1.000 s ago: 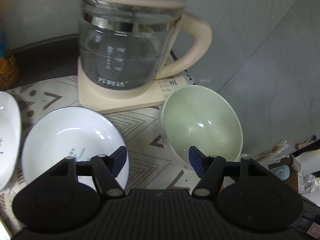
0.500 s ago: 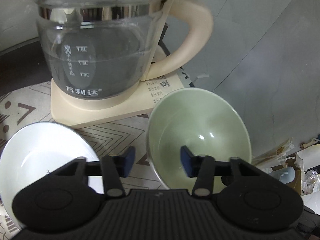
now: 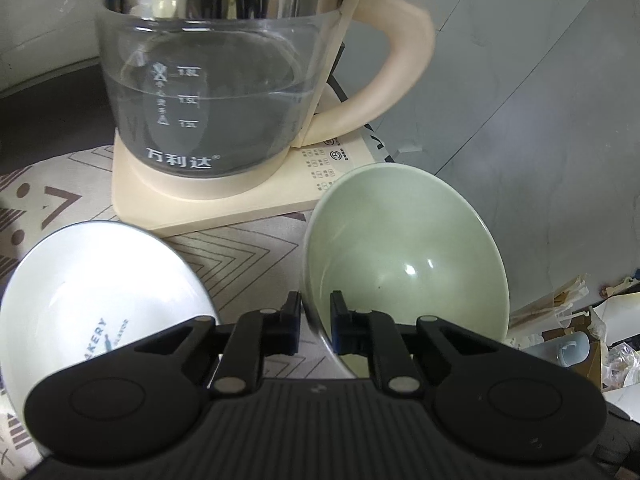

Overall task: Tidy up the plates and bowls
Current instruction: 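Close both grippers on the small green bowl's rim and lift it, then carry the small green bowl with both grippers into the large green bowl and release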

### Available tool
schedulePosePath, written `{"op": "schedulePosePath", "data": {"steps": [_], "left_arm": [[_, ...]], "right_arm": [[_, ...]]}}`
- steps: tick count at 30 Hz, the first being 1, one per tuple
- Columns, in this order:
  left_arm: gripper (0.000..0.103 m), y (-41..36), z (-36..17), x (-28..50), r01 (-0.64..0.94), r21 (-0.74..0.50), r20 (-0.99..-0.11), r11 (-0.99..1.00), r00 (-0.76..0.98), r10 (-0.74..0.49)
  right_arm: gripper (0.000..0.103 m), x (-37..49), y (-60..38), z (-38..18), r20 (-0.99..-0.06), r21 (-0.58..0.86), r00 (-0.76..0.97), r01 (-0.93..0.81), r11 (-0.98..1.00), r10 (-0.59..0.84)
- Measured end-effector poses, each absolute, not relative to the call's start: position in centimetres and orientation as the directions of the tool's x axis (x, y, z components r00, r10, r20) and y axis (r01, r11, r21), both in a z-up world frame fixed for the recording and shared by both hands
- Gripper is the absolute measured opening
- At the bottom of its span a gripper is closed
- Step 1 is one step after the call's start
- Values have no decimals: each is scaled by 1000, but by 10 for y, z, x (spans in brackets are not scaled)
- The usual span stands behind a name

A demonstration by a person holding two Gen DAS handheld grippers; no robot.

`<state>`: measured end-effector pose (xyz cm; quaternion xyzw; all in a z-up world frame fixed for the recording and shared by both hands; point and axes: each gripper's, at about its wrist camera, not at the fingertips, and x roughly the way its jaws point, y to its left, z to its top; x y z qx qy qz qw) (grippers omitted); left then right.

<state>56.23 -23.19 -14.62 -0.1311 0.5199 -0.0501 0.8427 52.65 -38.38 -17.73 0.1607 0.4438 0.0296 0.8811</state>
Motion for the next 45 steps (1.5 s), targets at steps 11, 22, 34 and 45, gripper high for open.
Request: {"op": "schedulePosePath", "data": {"steps": [11,22,34,45], "left_arm": [[13,-231,-120,536,-53,-287,-835,956,503,-222],[13,-222,-83,500,-70,-282,-798,957,571,-193],[13,-211,-55,454,-105,-272,-764,956,628,-149],[13,-199,-44,408,-146,-268,-748,952,654,-111]], "right_arm": [[22,500,-385,-158,-740,311,644,72,948,194],[21,473,-388,-129,-680,329,701,26,944,217],[21,440,-383,-105,-631,348,732,-28,937,256],[21,407,-374,-94,-606,364,734,-88,927,307]]}}
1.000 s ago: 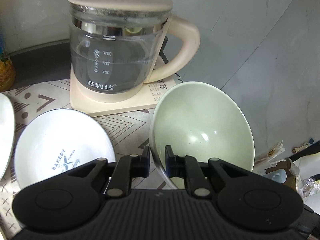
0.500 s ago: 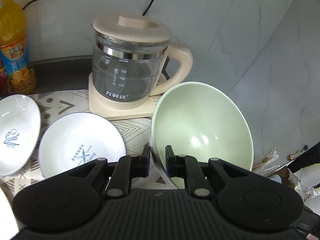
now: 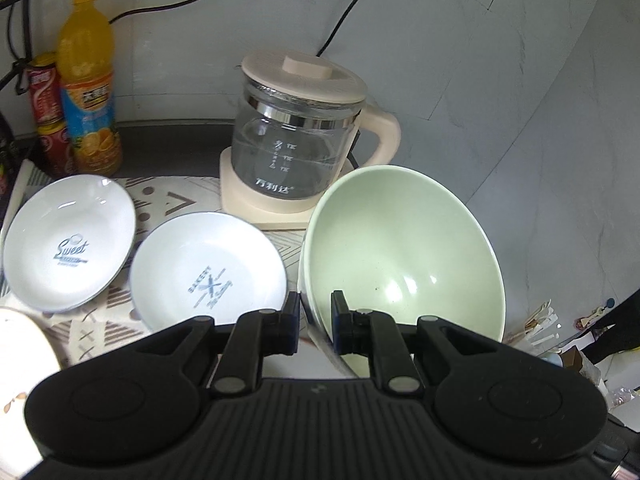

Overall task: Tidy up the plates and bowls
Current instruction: 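Carry the small green bowl with both grippers into the large green bowl and release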

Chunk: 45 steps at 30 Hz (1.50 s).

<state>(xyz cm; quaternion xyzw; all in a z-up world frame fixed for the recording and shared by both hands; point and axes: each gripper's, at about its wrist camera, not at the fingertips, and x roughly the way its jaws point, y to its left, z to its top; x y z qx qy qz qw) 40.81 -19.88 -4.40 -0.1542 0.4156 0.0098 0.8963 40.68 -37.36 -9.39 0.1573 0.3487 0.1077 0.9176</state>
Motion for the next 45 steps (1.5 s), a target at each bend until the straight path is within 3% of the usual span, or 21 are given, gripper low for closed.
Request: {"op": "schedulePosePath", "data": {"steps": [22,45], "left_arm": [[14,-168,-64,331,-250,-270,-772,930,633,-54],[15,-151,-98,322,-275,-276,-832,921,549,-85]], "right_arm": [[21,347,-344,-110,-629,323,687,-195,926,364],[21,337,-315,-138,-706,262,623,-212,941,337]]}}
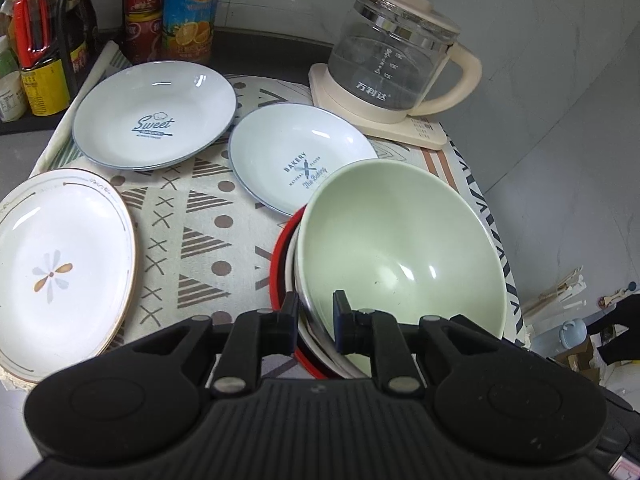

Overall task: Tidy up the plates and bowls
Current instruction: 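Carry the small green bowl with both grippers into the large green bowl and release, then move both grippers toward the white plate printed 'Sweet'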

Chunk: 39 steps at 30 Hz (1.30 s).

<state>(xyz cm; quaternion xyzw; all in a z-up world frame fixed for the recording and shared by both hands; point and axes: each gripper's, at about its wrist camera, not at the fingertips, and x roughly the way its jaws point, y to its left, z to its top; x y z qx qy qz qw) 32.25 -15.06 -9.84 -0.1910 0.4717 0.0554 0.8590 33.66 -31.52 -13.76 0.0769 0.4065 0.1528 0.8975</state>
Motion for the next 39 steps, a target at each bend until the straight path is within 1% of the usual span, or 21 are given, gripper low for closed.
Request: {"op": "schedulePosePath", "data": {"steps": [3,5,8,9,10,11,12,13,15,18,23,25,26,28,31,38,39], "left_arm": [[17,-155,-99,323,-247,-259,-825,934,559,-81],[18,-156,-99,325,-245,-245,-828,938,556,-71],[19,-151,-98,324,-248,-260,-833,933,546,-87],[23,-150,-96,322,-244,-263,-829,933,552,-90],[29,-149,-94,321,-239,-264,-824,935,560,-89],[32,-148,-92,319,-239,-260,-820,935,566,-83],[40,-147,-89,318,-244,-256,-817,935,571,-75],[44,-145,-88,316,-250,-254,-815,934,575,-68],[46,-141,-85,313,-258,-253,-812,933,581,-60],[49,-136,-82,309,-261,-248,-814,933,578,-54],[62,-127,-73,305,-284,-231,-820,931,571,-29],[71,-123,-67,304,-288,-233,-815,929,579,-24],[72,-121,-64,303,-292,-231,-809,928,587,-16],[75,-117,-59,302,-297,-216,-803,930,596,3],[75,-108,-53,300,-300,-205,-801,932,598,16],[76,-80,-43,292,-352,-226,-808,908,589,27],[78,-76,-42,291,-361,-226,-808,905,588,33]], "right_arm": [[21,337,-318,-140,-708,264,625,-195,944,328],[24,337,-317,-141,-705,257,632,-194,947,321],[28,337,-315,-141,-709,246,630,-200,948,317],[29,337,-315,-139,-707,244,632,-201,949,316],[29,336,-315,-137,-707,241,634,-201,950,313],[30,335,-316,-135,-703,244,637,-202,949,316],[34,332,-317,-133,-697,251,641,-202,947,321],[41,331,-318,-131,-692,256,645,-201,946,324],[47,327,-319,-127,-683,259,654,-200,945,326],[49,325,-319,-123,-680,267,657,-193,944,327],[63,320,-313,-114,-661,271,669,-213,939,342],[68,321,-310,-111,-658,279,665,-220,935,353],[69,321,-309,-110,-659,281,664,-220,934,354],[75,321,-306,-108,-657,281,667,-215,935,351],[78,322,-301,-104,-650,294,668,-218,931,362],[82,326,-275,-97,-653,298,648,-256,920,392],[83,326,-272,-95,-649,300,647,-265,916,400]]}}
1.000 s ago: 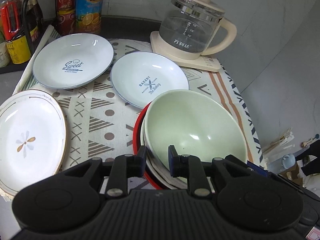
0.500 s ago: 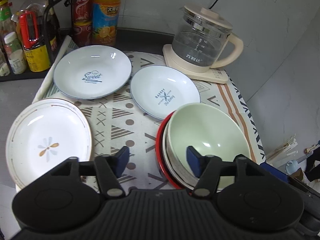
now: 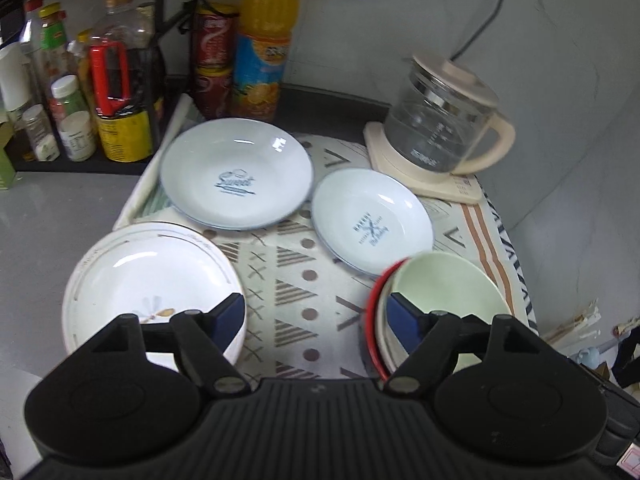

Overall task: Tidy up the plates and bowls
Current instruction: 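Move both grippers toward the white plate printed 'Sweet', then close both grippers on the rim of the 'Sweet' plate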

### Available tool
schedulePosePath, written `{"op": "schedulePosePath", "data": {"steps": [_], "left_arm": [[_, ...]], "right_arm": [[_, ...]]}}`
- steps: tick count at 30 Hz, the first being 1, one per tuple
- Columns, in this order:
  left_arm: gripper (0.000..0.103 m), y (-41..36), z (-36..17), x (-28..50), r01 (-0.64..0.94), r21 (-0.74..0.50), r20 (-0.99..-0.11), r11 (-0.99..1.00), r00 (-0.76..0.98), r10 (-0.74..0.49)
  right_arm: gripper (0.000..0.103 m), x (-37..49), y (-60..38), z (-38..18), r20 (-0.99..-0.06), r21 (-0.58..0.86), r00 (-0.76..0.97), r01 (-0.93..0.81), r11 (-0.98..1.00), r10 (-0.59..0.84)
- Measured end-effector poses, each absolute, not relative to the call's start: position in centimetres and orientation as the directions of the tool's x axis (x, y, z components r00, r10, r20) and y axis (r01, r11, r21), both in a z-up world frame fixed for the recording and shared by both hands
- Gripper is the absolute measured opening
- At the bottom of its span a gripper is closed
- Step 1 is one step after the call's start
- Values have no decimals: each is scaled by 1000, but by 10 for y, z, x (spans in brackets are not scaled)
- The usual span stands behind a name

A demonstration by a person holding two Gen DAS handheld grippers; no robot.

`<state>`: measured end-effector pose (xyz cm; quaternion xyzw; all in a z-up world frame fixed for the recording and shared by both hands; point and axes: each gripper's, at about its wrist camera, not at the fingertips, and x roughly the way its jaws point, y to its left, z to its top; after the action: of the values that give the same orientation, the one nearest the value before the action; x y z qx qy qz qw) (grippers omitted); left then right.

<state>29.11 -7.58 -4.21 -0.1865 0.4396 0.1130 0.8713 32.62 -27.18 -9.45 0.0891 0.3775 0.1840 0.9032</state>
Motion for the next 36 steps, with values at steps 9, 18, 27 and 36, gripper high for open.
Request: {"op": "schedulePosePath", "data": {"steps": [9,18,27,36], "left_arm": [[82,-24,-45,282,-372,-235,-808,898,589,33],[82,33,-53,276,-364,-232,-821,902,571,20],[82,72,-63,281,-349,-226,-836,909,548,3],[82,106,-75,291,-312,-244,-831,918,555,-32]], "right_arm": [[86,327,-231,-84,-646,298,635,-302,906,424],[89,314,-178,-83,-666,257,623,-326,910,411],[90,312,-135,-90,-692,226,608,-328,917,389],[90,316,-103,-110,-708,226,612,-275,935,351]]}}
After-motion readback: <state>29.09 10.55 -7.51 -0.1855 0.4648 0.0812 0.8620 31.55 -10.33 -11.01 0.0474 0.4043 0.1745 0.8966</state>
